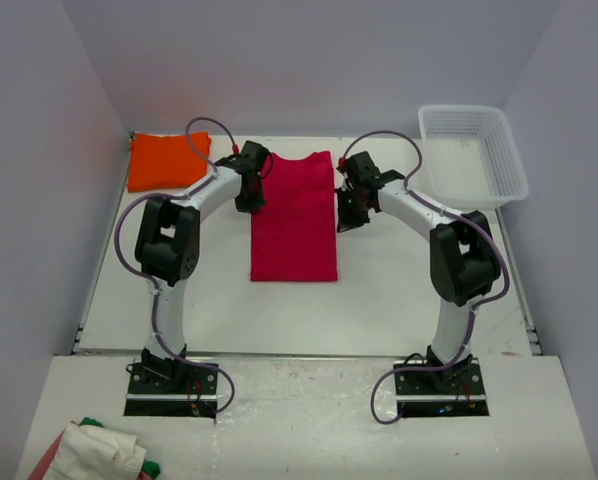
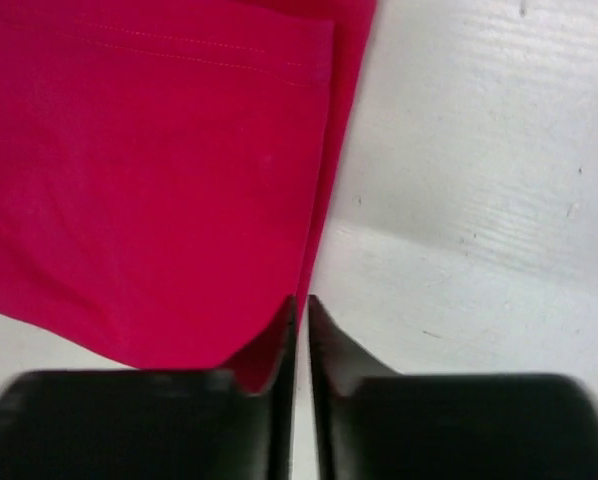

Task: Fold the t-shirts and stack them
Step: Fold the folded rectangular tshirt in 1/3 of the way

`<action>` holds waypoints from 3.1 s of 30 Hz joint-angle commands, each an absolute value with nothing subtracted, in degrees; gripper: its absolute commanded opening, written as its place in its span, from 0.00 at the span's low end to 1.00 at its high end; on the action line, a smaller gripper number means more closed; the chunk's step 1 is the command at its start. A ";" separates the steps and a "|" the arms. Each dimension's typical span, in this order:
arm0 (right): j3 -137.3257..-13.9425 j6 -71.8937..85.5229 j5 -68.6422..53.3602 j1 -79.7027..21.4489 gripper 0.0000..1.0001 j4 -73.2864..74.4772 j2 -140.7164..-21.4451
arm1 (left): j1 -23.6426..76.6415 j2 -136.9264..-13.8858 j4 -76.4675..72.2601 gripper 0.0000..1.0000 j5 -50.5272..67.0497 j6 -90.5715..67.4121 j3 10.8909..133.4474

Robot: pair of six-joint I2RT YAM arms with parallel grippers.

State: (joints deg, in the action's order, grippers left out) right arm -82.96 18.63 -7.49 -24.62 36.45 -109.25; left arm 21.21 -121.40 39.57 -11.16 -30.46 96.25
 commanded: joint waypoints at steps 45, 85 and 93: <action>-71.81 27.42 -12.04 -28.83 0.00 30.41 -113.47 | 21.18 -118.06 39.99 0.40 -18.10 -32.43 95.72; -109.86 21.62 -8.88 -27.51 0.00 50.80 -128.76 | 30.94 -88.33 31.29 0.00 -8.62 -35.51 60.39; -113.11 22.50 -9.40 -26.54 0.00 52.56 -131.65 | 31.99 -88.86 29.18 0.00 -5.01 -36.39 57.22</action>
State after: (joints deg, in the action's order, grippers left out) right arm -110.04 21.91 -8.95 -26.85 50.78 -130.39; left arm 31.59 -90.19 31.97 -7.03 -35.44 58.26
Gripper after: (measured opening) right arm 0.003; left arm 0.002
